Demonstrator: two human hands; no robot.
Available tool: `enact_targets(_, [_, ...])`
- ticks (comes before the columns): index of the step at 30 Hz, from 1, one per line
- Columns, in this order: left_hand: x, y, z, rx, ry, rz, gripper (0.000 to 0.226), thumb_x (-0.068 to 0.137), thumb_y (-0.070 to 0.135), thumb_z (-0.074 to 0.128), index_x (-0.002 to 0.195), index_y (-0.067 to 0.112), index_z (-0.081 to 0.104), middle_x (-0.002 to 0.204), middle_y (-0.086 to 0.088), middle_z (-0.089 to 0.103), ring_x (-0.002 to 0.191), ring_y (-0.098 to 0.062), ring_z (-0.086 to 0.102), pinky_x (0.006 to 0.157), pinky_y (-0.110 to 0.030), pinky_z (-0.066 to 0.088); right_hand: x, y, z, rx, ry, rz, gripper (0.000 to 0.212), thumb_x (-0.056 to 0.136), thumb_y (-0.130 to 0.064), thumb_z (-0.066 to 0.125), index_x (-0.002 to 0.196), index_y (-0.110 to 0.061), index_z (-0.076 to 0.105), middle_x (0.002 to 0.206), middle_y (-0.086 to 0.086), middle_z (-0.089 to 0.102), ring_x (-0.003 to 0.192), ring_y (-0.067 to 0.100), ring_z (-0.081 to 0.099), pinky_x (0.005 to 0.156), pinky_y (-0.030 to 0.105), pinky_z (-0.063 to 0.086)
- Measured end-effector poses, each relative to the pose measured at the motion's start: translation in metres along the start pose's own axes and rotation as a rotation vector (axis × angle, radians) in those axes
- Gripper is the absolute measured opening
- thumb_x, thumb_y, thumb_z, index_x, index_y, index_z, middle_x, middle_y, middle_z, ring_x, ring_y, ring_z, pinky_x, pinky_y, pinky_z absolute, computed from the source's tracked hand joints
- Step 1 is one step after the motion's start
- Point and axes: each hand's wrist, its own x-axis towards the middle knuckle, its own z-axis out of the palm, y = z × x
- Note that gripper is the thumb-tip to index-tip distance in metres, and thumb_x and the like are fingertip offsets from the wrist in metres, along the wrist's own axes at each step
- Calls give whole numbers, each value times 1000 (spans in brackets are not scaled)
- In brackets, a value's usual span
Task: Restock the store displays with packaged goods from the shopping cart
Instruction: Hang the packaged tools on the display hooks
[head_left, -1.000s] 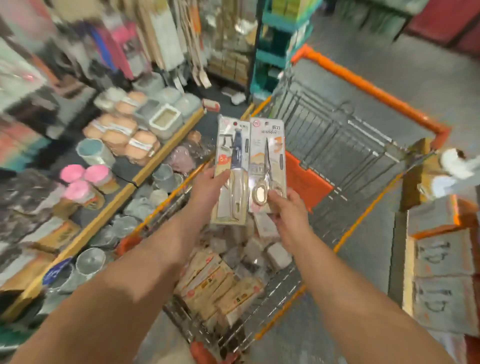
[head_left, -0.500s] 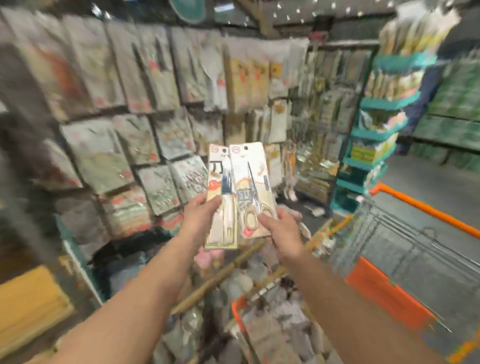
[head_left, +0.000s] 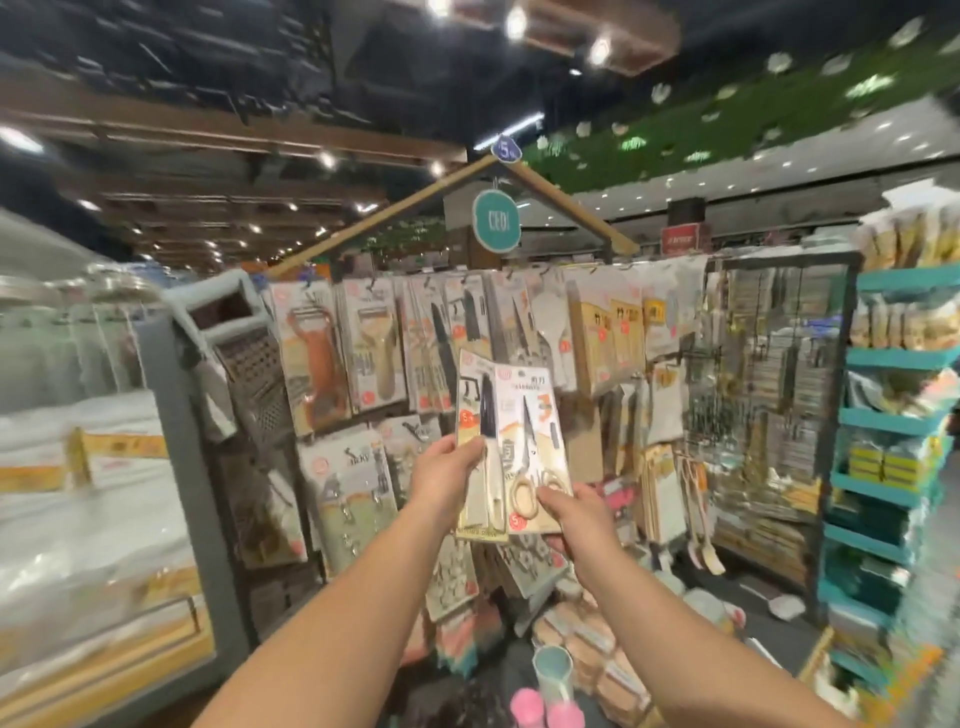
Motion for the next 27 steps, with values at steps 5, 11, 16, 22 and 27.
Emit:
enact_targets(5, [30,9,-4,3,102,-21,15,90,16,70,105,12,71,91,-7,76,87,-27,71,88,-46,57,40,-22,8,-29,-20,-37,38,88,-26,69,119,-9,57,113,11,67,98,25,65,60,30,55])
enact_targets(11, [96,33,2,-6,150,47,39,81,30,76,113,10,68,106,-11,74,99,-33,70,94,-53,53,115,-67,16,-13,-10,-125,25,87,-18,68,110,-8,62,96,11,72,74,21,65,49,25,45])
enact_targets(16, [140,66,21,55,146,98,12,93,24,66,99,14,71,96,-9,76,93,-31,72,92,-54,54,177,-115,14,-25,10,-165,57,76,-35,73,125,-11,57,118,9,67,101,28,66,75,38,57])
enact_targets(22, [170,76,27,75,167,165,17,96,24,62,106,13,70,99,-7,76,95,-30,72,93,-54,54,217,-160,15,-77,-30,-265,58,78,-36,73,128,-12,55,119,6,66,102,27,66,71,36,57])
enact_targets(27, [170,74,23,86,187,202,20,95,28,63,108,15,71,108,-5,74,107,-28,66,103,-51,47,233,-168,25,-73,-23,-299,30,89,-18,67,115,-6,62,97,9,70,76,27,63,57,30,49])
